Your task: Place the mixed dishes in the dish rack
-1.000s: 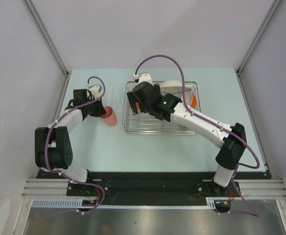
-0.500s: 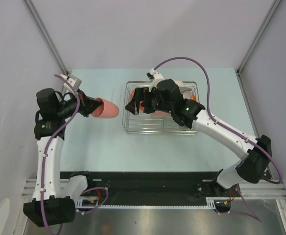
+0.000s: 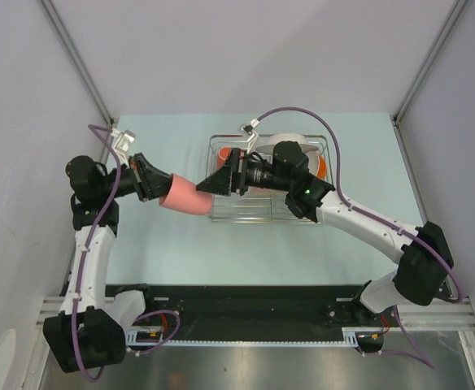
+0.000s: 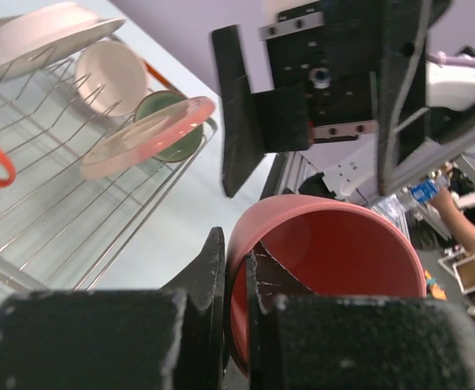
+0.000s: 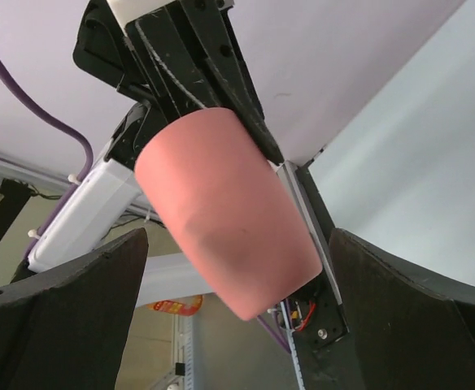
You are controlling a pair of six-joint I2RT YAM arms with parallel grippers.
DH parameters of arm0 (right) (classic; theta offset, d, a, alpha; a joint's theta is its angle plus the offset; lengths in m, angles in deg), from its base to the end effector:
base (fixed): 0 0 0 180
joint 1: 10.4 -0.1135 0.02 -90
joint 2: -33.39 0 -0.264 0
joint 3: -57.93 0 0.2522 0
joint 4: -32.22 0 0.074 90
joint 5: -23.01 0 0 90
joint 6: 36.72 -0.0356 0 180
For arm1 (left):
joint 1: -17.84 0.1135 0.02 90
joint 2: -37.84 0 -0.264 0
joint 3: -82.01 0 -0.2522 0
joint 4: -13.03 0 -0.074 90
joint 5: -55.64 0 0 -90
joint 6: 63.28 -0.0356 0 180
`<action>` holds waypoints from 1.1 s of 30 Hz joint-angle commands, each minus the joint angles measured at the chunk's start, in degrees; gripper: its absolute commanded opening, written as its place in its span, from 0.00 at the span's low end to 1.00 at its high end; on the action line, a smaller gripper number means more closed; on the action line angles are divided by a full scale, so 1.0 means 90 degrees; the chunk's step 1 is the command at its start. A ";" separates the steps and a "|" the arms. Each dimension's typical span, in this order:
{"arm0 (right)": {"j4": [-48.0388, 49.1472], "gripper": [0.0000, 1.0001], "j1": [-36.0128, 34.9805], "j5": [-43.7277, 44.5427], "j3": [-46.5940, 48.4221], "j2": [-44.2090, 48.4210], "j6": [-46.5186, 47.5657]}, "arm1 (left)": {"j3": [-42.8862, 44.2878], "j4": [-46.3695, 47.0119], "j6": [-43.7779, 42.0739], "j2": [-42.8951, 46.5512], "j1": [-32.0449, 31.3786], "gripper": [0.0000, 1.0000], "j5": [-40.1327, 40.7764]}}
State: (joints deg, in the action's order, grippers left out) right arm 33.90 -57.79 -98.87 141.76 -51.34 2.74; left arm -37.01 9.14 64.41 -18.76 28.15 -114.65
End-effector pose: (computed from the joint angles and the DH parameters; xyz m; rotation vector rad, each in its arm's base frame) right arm 0.2246 0.2719 0.3738 -0.4686 1.8026 1.7034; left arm 0.2091 0.0024 0.3538 0.4997 1.6992 -1.4275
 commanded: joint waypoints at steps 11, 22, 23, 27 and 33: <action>0.1583 1.00 -0.0290 -0.0501 -0.0362 -0.0370 -0.0740 | 0.0095 0.2169 0.1132 -0.0058 0.0007 0.00 -0.0240; 0.3070 0.97 -0.0544 -0.0696 -0.0460 -0.0928 -0.1748 | -0.0452 0.5368 0.3517 -0.0703 -0.0100 0.00 0.0142; 0.3040 0.96 -0.0515 -0.0677 -0.0460 -0.0908 -0.1699 | -0.0471 0.5368 0.3498 -0.0713 -0.0100 0.00 0.0152; 0.2777 0.94 -0.0408 -0.0667 -0.0460 -0.0801 -0.1591 | -0.0627 0.5359 0.3439 -0.0645 -0.0100 0.00 0.0132; 0.2785 0.96 -0.0251 -0.0501 -0.0460 -0.0791 -0.1668 | -0.0813 0.5436 0.3654 -0.0577 -0.0129 0.00 0.0347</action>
State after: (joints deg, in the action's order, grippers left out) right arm 56.39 -60.96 -104.36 137.08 -60.59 -11.62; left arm -43.32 53.46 94.71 -25.38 27.47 -113.84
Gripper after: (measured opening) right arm 0.960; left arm 0.085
